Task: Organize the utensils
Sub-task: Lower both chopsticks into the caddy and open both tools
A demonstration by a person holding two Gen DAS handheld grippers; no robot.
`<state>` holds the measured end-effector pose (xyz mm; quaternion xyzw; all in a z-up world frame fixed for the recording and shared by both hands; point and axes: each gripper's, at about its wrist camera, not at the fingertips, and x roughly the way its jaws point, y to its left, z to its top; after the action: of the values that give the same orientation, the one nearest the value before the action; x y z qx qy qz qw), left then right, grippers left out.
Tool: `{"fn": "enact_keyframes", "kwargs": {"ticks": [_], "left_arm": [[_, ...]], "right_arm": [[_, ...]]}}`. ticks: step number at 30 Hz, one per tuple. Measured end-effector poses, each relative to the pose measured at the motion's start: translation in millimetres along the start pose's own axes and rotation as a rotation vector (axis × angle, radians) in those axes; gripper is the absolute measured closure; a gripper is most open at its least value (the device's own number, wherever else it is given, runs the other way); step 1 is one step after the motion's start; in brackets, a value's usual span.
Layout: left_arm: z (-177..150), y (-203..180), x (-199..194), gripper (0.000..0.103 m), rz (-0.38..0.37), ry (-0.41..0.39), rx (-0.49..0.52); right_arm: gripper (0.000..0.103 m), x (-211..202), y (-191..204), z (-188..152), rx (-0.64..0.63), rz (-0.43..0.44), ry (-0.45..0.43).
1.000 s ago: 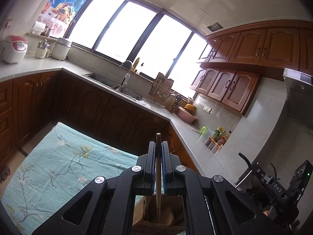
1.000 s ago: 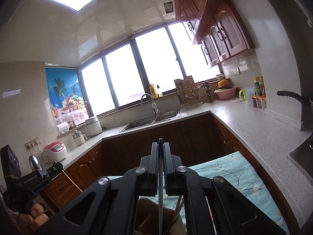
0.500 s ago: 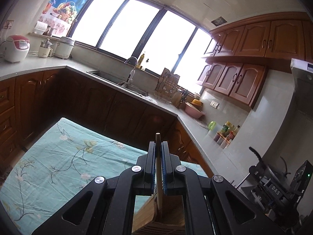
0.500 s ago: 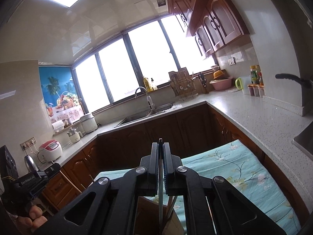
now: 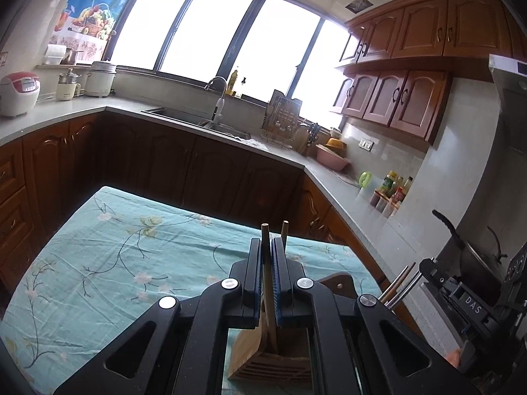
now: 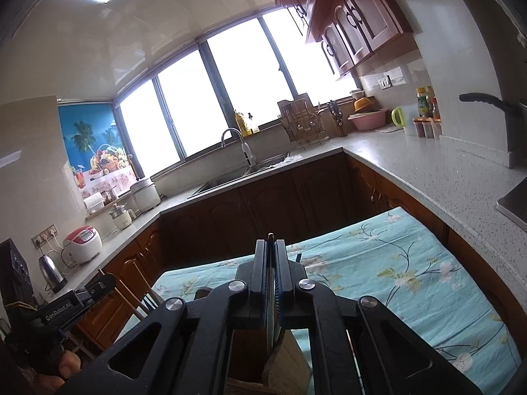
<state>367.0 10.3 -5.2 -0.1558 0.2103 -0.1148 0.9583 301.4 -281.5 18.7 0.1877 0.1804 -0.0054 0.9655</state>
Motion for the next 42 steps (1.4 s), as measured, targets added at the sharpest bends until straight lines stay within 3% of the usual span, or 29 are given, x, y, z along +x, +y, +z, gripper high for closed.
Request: {"fn": "enact_keyframes", "kwargs": {"ticks": [18,35,38,42], "left_arm": [[-1.3,-21.0,-0.2,0.098,0.05,0.033,0.069],[5.1,-17.2,3.0,0.097,0.032,0.058,0.072],[5.4,-18.0,3.5,0.097,0.031,0.063,0.072],[6.2,-19.0,3.5,0.093,0.037,0.068,0.071]], "right_arm": [[0.099,8.7,-1.8,-13.3,0.004,-0.002,0.034],[0.099,9.1,0.2,-14.6,0.008,0.003,0.049],[0.094,9.6,-0.7,-15.3,0.018,0.006,0.053],[0.094,8.6,4.8,-19.7,0.02,0.003,0.059]]}}
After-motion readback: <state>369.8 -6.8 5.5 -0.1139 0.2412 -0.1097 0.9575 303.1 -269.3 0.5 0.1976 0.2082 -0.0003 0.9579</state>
